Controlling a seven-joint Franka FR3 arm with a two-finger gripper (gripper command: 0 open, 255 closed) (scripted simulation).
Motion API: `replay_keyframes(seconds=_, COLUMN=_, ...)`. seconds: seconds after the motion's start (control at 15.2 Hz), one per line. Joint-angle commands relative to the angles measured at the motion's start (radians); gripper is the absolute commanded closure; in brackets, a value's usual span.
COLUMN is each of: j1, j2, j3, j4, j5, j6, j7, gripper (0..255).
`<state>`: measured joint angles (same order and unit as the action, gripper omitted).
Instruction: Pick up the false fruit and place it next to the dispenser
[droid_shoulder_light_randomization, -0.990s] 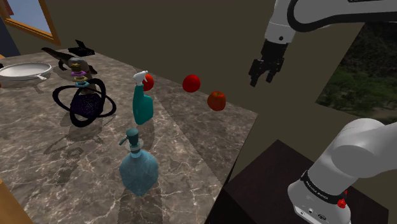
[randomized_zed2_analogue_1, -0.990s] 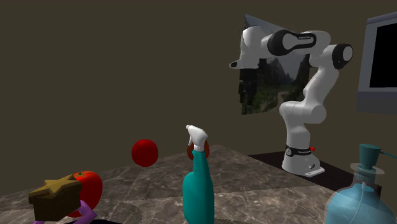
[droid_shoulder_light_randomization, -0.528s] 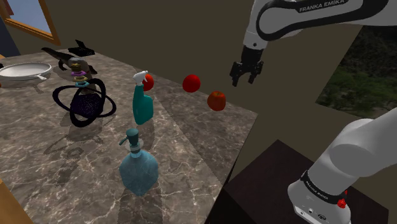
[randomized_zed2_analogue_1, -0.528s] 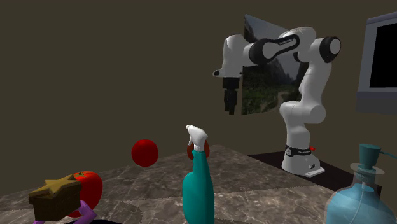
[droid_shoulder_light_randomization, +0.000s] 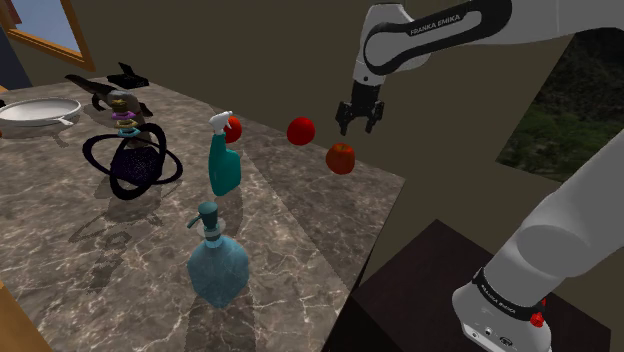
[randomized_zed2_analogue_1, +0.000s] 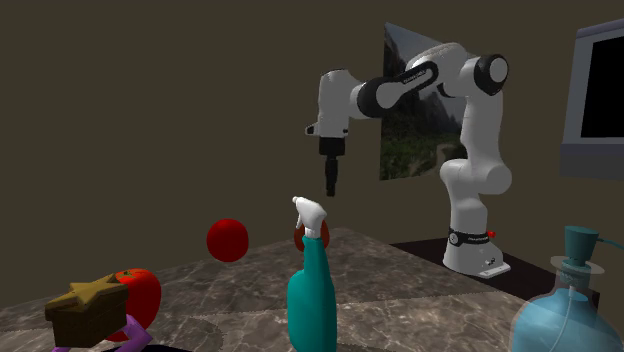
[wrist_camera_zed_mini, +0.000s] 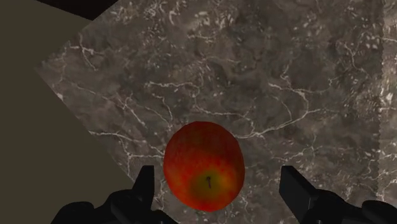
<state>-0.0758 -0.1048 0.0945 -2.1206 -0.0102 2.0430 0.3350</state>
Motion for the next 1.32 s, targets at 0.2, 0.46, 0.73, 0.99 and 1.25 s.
replay_keyframes(seconds=0.2, j1=-0.011, j2=0.152, j3=-0.009, j4=0.106, j5=-0.012, j6=0.047, j7=0.022, gripper=0)
replay_keyframes(seconds=0.46, j1=-0.011, j2=0.173, j3=-0.009, j4=0.076, j5=-0.014, j6=0.097, j7=0.024, gripper=0)
replay_keyframes(seconds=0.73, j1=-0.011, j2=0.189, j3=-0.01, j4=0.059, j5=-0.016, j6=0.13, j7=0.026, gripper=0)
replay_keyframes(seconds=0.99, j1=-0.011, j2=0.189, j3=-0.01, j4=0.059, j5=-0.016, j6=0.13, j7=0.026, gripper=0)
replay_keyframes(seconds=1.25, j1=-0.011, j2=0.189, j3=-0.01, j4=0.059, j5=-0.016, j6=0.129, j7=0.026, gripper=255)
